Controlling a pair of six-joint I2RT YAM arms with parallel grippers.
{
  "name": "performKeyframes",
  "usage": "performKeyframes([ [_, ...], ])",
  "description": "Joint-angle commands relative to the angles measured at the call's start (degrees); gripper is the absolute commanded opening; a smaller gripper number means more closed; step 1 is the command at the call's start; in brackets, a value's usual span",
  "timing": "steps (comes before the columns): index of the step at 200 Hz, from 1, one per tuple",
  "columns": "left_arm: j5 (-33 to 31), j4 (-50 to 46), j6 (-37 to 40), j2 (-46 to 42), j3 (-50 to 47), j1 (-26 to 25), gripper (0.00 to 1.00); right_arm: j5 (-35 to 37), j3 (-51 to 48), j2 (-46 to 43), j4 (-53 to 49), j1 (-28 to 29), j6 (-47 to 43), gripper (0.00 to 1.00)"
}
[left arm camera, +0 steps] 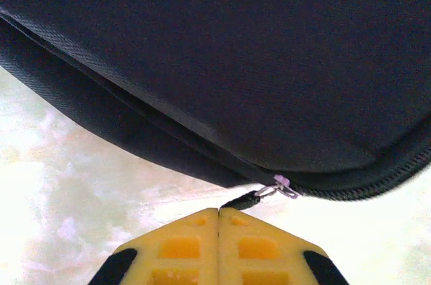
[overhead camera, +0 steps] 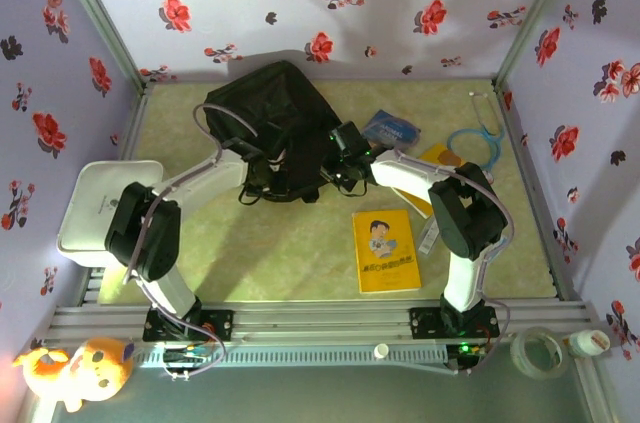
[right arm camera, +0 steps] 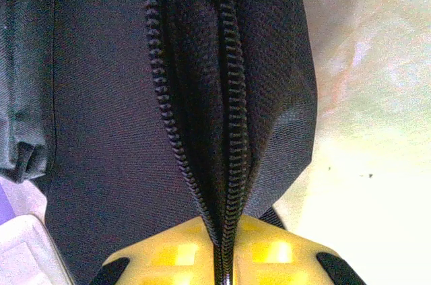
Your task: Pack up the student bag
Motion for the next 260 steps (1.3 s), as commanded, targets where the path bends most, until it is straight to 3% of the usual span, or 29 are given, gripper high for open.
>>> performKeyframes([
  [1, -5.53, -3.32, -0.16, 2.40, 1.46, 0.86, 0.00, 5.33, 0.50, -1.80, -2.87, -0.80, -1.66, 0.11],
  [127, -8.39, 3.20, 2.72, 4.68, 2.21, 14.22, 0.00, 3.76, 1.82, -0.22, -1.87, -0.66, -3.79, 0.11],
  [186, -9.57, 0.74, 3.70, 5.79, 6.04, 19.95, 0.00, -7.14, 5.98, 5.38, 6.24, 1.09, -3.81, 0.12],
  [215, -13.62, -2.67, 4.96, 6.86, 10.26, 20.68, 0.00, -9.66, 9.28, 7.30, 6.50, 2.44, -4.10, 0.19],
  [241, -15.86, -4.52, 4.96, 5.21, 11.38, 21.47, 0.23, -5.88, 7.40, 2.69, 3.81, 1.47, -7.23, 0.47],
  [260, -15.11, -5.19, 4.15, 1.94, 11.46, 21.57, 0.44, -0.38, 5.50, -2.95, -0.84, 0.11, -12.13, 0.62],
])
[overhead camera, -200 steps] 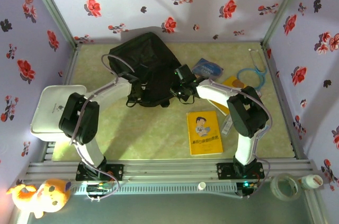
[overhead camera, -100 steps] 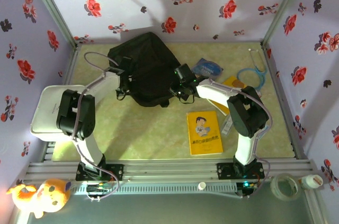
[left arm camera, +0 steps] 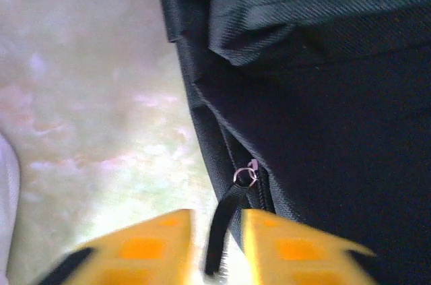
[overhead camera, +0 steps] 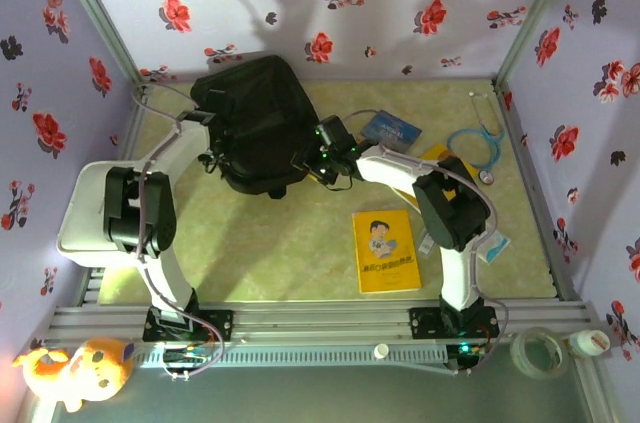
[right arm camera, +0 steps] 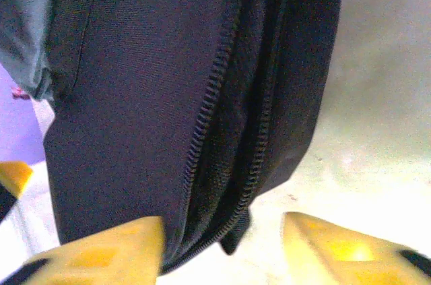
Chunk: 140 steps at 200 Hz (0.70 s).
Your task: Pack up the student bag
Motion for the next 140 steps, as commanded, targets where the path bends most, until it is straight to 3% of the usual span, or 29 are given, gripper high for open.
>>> performKeyframes([
  [1, -2.61, -3.86, -0.14, -4.49, 1.48, 0.58, 0.45, 6.60, -1.69, -8.70, -5.41, -1.87, -6.30, 0.63],
  [22, 1.88, -2.99, -1.60, -9.42, 0.38, 0.58, 0.65, 13.54, -4.57, -14.51, -12.88, -3.44, -11.09, 0.72],
  [51, 9.54, 1.07, -3.23, -16.00, -3.13, 0.57, 0.80, 20.58, -11.25, -21.19, -21.10, -4.72, -14.47, 0.75],
  [83, 15.93, 6.30, -4.32, -20.59, -7.23, 0.49, 0.98, 18.49, -19.09, -25.53, -25.46, -4.62, -14.77, 0.75],
  [140, 22.83, 9.05, -6.94, -22.47, -7.88, -0.94, 1.00, 7.60, -28.79, -27.29, -18.14, -4.40, -10.25, 0.75],
])
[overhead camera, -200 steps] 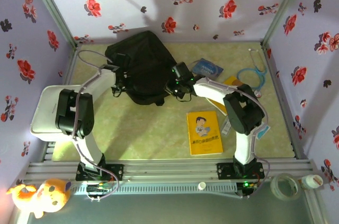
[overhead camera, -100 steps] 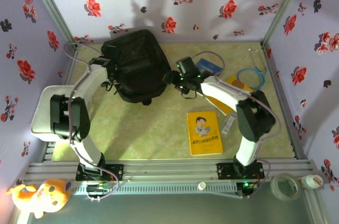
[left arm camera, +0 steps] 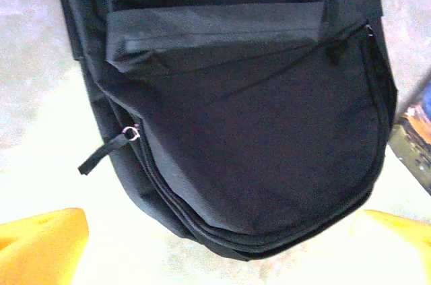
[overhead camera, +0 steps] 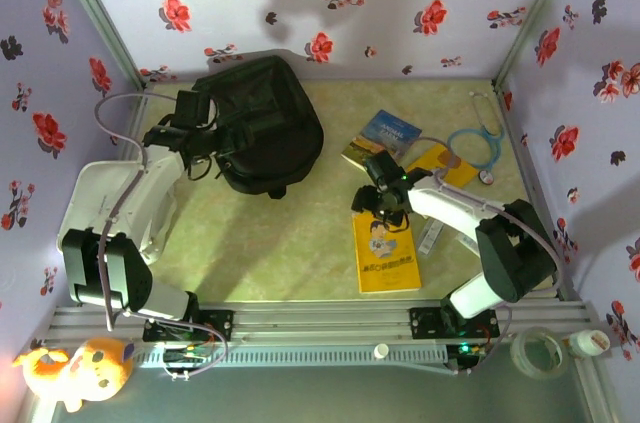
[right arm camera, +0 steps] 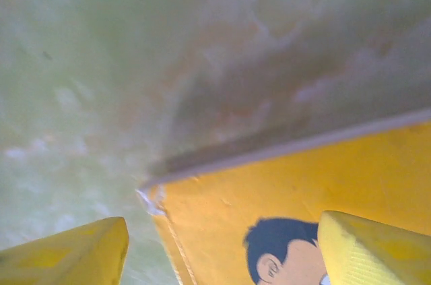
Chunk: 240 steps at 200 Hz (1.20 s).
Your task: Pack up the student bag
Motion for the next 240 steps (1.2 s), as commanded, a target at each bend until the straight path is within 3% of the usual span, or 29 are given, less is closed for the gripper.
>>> performKeyframes([
  [1, 4.67, 2.47, -1.61, -1.35, 0.19, -0.95, 1.00, -4.17, -1.21, -1.90, 2.23, 0.41, 2.10, 0.75],
  [54, 8.66, 3.71, -3.46, 0.75, -0.09, -3.71, 1.00, -6.55, -1.10, 4.80, 7.23, -0.04, 2.58, 0.74],
  [81, 8.90, 4.40, -7.09, 1.96, -0.92, -6.00, 1.00, -2.61, 0.78, 9.41, 10.21, -0.52, 3.40, 0.73],
  [109, 9.71, 4.69, -9.43, 4.09, -0.88, -9.34, 0.99, -2.26, 3.88, 15.25, 17.04, -1.54, 6.28, 0.70],
  [134, 10.80, 5.87, -10.84, 6.15, -0.29, -13.55, 0.98, -1.46, 9.72, 17.24, 17.14, -1.61, 5.09, 0.69],
  [169, 11.78, 6.25, -11.74, 9.61, 0.70, -18.26, 0.95, -1.73, 12.31, 11.71, 15.62, -3.00, 2.68, 0.69],
  [212, 17.99, 10.52, -10.96, 15.91, 0.14, -23.16, 0.93, 2.33, 2.97, 0.63, 10.20, -6.54, -1.88, 0.62],
  [240, 18.84, 9.57, -10.33, 21.40, 2.92, -26.42, 0.88, 4.45, -1.94, -3.09, 5.54, -7.86, -4.04, 0.56],
])
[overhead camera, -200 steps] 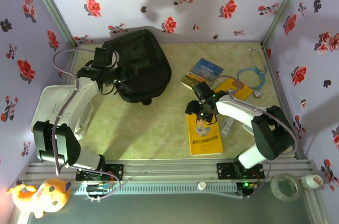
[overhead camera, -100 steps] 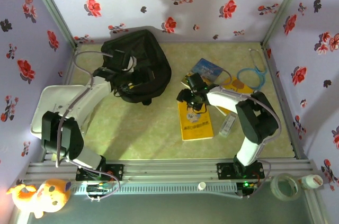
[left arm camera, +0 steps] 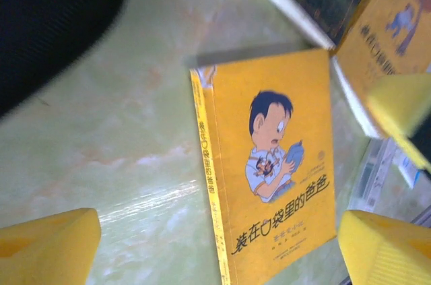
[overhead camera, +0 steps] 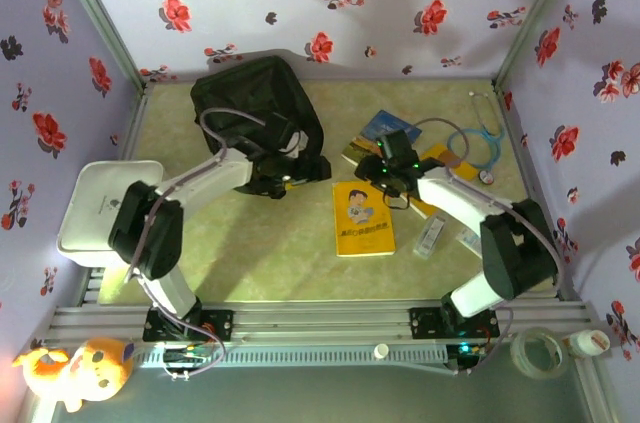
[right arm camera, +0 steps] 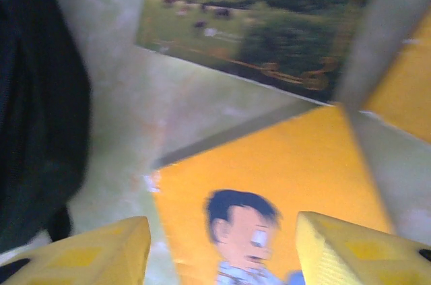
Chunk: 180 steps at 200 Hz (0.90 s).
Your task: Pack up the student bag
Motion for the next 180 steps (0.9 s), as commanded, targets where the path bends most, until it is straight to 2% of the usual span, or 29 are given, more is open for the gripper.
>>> performKeyframes([
  [1, 2.84, 0.05, 0.23, 4.21, 2.85, -2.67, 0.87, 4.27, -4.02, -1.76, -7.42, -0.79, -3.54, 0.56],
  [32, 2.86, -1.92, -0.08, 9.56, 5.89, -4.27, 0.77, 5.81, -5.79, -2.37, -10.28, -1.31, -4.39, 0.52],
  [57, 2.95, -3.33, -0.60, 12.67, 7.68, -4.36, 0.71, 3.99, -5.82, -0.60, -10.11, -1.41, -4.92, 0.42],
  [69, 3.20, -3.18, -0.90, 13.44, 7.97, -4.41, 0.69, 3.17, -5.73, 0.27, -9.95, -1.41, -4.68, 0.38],
  [109, 3.55, -3.01, -1.44, 15.71, 8.92, -4.58, 0.61, 2.59, -5.62, 1.78, -8.85, -1.41, -3.95, 0.35],
  [141, 4.88, -2.57, -1.81, 17.06, 9.21, -4.63, 0.53, 2.02, -5.64, 3.49, -8.36, -1.41, -3.73, 0.28],
  [180, 5.86, -2.31, -1.88, 17.52, 8.92, -4.58, 0.48, 2.14, -5.59, 5.42, -8.55, -1.41, -2.50, 0.20],
])
